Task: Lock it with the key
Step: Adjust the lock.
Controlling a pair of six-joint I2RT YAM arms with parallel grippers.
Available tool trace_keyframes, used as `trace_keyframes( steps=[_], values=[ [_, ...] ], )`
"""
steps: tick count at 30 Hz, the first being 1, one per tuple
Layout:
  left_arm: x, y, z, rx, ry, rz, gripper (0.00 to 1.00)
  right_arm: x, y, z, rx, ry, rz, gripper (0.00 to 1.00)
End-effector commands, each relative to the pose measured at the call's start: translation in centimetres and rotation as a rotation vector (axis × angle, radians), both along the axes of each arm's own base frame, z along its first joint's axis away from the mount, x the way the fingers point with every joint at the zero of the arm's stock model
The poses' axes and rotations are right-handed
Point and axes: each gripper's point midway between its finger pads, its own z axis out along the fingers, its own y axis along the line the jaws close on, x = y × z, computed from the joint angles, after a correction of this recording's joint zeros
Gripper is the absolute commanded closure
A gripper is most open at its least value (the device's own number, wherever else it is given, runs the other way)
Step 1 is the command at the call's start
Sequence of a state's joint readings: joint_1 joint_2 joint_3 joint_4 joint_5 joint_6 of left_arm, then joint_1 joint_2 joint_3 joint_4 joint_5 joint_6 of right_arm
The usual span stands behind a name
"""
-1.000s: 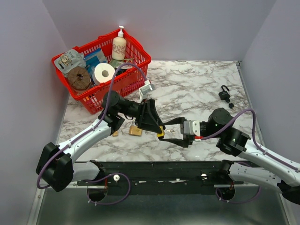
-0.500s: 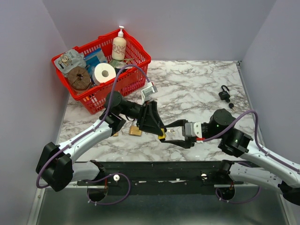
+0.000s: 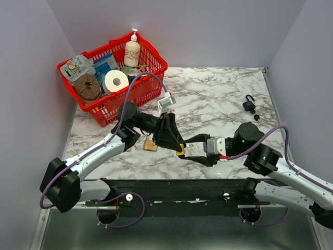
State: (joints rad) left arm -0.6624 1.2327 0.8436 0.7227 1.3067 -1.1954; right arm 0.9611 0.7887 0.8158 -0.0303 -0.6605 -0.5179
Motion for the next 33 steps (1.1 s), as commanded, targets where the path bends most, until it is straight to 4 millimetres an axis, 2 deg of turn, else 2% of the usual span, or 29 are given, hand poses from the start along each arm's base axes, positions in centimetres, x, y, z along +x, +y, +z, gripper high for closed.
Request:
trace_keyframes(
  steps=[1, 6, 15, 18, 19, 22, 33],
  values=[
    [-0.7, 0.9, 0.5, -0.015, -0.058, -0.046, 1.00, -0.7, -1.2, 1.1, 0.027, -0.046, 0.003, 0.56],
    [-0.6, 0.8, 0.2, -0.010, -0.051, -0.043, 1.00, -0.6, -1.1, 1.6, 0.033, -0.031, 0.000, 0.59],
    [-0.4, 0.7, -0.4, 0.003, -0.033, -0.021, 1.00, 1.2, -1.1, 3.0, 0.074, 0.024, -0.107, 0.63],
    [-0.4, 0.6, -0.7, 0.014, -0.023, -0.007, 1.00, 2.2, -1.3, 3.2, 0.085, 0.044, -0.170, 0.71],
    [-0.3, 0.6, -0.9, 0.016, -0.022, 0.001, 1.00, 3.1, -1.4, 3.7, 0.110, 0.048, -0.223, 0.72],
    [0.0, 0.4, -1.1, 0.026, -0.005, 0.019, 1.00, 4.3, -1.7, 4.0, 0.129, 0.047, -0.286, 0.73],
    [0.9, 0.0, -1.2, 0.032, 0.026, 0.067, 1.00, 6.7, -1.6, 3.9, 0.148, 0.088, -0.404, 0.76]
  ],
)
